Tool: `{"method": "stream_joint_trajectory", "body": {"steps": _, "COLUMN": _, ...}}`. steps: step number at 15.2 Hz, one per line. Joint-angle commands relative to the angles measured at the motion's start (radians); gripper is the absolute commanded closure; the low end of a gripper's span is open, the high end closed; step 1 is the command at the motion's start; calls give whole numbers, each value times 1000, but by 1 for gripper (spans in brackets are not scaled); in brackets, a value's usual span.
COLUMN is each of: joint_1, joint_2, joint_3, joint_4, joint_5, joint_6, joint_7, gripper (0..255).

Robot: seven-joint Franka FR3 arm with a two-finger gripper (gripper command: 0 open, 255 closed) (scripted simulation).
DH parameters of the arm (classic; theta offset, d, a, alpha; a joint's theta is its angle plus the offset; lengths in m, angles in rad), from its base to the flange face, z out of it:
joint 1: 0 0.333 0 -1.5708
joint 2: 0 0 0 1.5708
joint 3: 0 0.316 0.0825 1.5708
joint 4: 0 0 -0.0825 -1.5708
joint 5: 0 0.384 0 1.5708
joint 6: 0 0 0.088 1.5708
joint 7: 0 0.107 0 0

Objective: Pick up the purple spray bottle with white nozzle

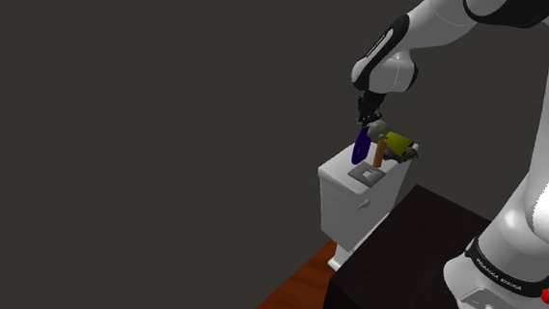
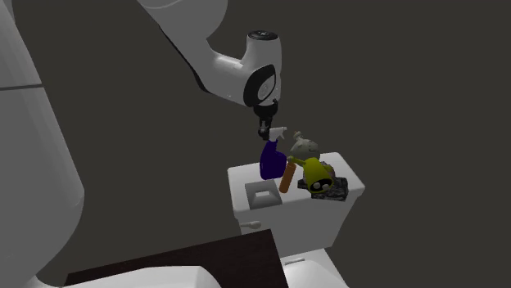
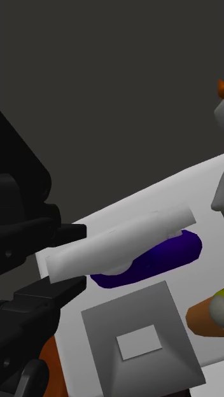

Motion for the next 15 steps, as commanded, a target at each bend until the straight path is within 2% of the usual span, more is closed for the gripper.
{"method": "stream_joint_trajectory", "body": {"steps": 1, "joint_1": 7, "joint_2": -10, "joint_3": -9, "joint_4": 0, "joint_5": -12, "joint_6": -10, "joint_7": 9, "gripper": 255}}
{"method": "stream_joint_trajectory", "body": {"steps": 15, "joint_1": 77, "joint_2": -154, "joint_3": -99, "joint_4": 30, "joint_5": -181, "joint_6": -159, "joint_7": 129, "gripper": 255}}
